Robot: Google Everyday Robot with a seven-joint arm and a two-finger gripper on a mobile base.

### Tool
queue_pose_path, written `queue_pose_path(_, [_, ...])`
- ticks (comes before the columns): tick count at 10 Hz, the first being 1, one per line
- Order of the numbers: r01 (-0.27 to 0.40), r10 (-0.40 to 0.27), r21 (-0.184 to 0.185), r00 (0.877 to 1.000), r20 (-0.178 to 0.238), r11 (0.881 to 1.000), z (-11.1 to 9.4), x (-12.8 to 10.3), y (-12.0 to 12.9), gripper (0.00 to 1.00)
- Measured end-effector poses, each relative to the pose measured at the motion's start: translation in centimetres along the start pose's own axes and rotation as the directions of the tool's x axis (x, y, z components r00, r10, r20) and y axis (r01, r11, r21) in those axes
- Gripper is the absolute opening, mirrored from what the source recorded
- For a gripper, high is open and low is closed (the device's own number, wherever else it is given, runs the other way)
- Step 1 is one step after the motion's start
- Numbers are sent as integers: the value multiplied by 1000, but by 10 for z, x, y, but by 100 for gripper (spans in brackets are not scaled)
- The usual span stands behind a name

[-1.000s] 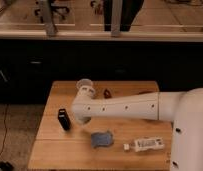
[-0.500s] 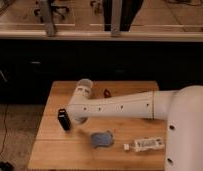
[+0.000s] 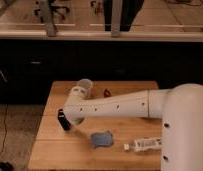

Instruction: Knock the eraser over

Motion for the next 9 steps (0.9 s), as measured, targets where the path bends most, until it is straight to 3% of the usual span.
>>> queue_pose_path(9, [76,-76,37,997,-12,996,2,-19,-35,0])
